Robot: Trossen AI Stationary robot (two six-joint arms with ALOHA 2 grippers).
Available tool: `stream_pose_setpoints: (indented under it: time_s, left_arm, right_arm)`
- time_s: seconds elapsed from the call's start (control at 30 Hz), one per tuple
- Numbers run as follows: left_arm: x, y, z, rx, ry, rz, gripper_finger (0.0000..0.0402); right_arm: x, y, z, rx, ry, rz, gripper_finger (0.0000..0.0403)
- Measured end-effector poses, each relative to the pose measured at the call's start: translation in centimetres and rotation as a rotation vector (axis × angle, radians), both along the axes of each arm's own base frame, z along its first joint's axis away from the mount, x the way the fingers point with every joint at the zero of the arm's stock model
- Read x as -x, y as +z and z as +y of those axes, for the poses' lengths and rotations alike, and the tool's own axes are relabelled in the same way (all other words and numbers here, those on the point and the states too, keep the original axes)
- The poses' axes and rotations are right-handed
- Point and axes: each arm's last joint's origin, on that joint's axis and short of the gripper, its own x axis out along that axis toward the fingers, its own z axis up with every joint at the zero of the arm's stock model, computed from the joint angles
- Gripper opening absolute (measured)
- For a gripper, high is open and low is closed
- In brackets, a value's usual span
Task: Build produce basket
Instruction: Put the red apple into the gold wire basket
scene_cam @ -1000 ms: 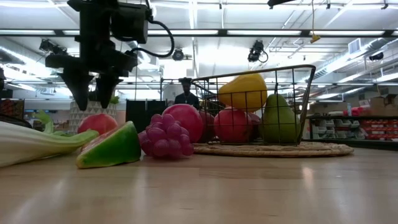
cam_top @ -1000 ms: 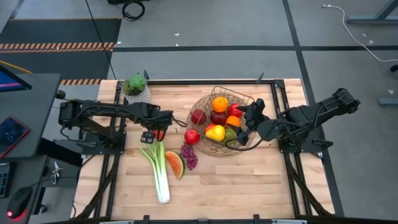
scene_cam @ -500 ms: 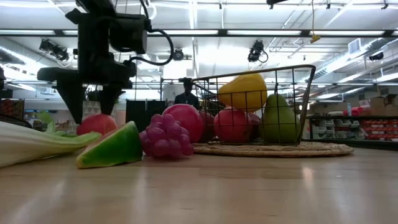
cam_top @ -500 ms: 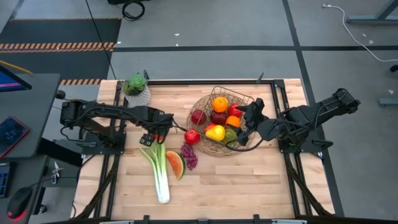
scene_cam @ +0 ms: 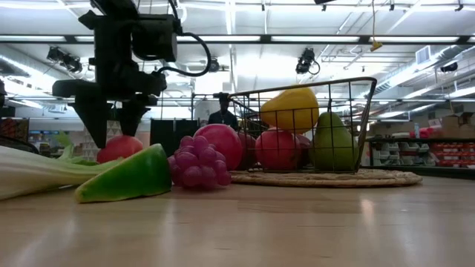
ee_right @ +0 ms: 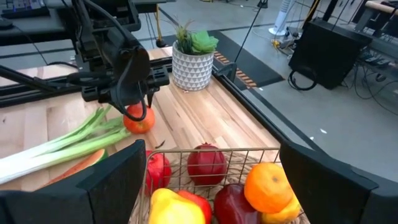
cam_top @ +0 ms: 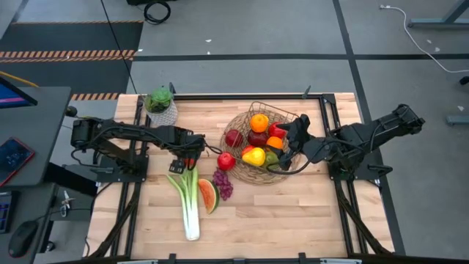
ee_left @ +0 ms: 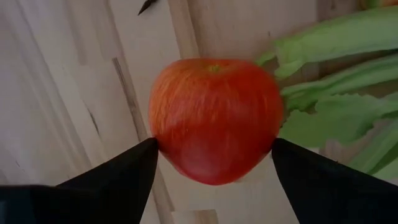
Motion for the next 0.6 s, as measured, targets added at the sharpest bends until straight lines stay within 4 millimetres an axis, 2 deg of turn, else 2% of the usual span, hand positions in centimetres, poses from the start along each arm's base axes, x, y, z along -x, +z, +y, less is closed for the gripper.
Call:
stream_pose_setpoints:
  time_s: [0.2, 0.4, 0.6]
  left_arm:
    - [0.1, 0.8, 0.0, 0.008, 0.011, 0.051, 0.0317]
    - [-0.7, 2.6, 0.1, -0.005, 0.026, 0.021, 0.0317]
    - [-1.0, 3.3, 0.0, -0.014, -0.02, 0.004, 0.0317]
  right_arm:
    - [0.0, 0.0, 0.0, -0.002, 0.0, 0.0, 0.0373]
    - [0.0, 0.1, 0.0, 0.005, 0.006, -0.002, 0.0373]
    - [0.0, 0.1, 0.0, 0.003, 0.009, -0.003, 0.0373]
